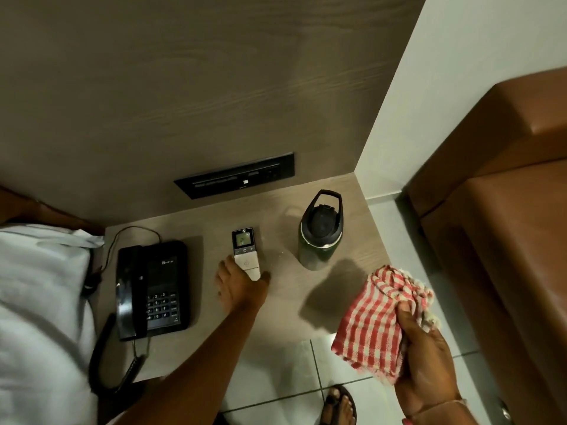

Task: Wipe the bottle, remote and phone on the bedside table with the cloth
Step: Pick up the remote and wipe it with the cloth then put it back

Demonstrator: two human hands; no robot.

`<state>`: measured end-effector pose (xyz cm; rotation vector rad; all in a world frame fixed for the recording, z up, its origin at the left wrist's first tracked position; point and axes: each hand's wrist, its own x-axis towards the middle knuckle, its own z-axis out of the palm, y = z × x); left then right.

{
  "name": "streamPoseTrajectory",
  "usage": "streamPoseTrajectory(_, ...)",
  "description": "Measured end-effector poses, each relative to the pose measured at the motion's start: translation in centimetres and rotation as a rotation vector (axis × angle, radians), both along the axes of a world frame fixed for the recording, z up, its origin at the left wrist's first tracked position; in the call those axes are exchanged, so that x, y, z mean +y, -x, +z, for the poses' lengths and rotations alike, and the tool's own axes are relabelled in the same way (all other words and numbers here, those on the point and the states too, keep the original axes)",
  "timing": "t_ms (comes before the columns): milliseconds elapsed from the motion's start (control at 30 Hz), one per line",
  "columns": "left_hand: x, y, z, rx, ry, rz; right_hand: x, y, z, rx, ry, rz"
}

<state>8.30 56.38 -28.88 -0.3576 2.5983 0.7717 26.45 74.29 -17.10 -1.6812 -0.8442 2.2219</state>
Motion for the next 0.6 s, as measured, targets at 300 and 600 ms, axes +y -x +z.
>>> streamPoseTrajectory(300,0.1,2.2,-2.5,-0.144,-0.17,0.202,-1.9,-0.7,2.3,-0.157,-0.084,0.066)
streamPoseTrajectory(600,-6.9,-4.2,23.4,-0.567,-1.264,0.289,-5.5,0.9,20.3,-0.102,-0.415,0.318)
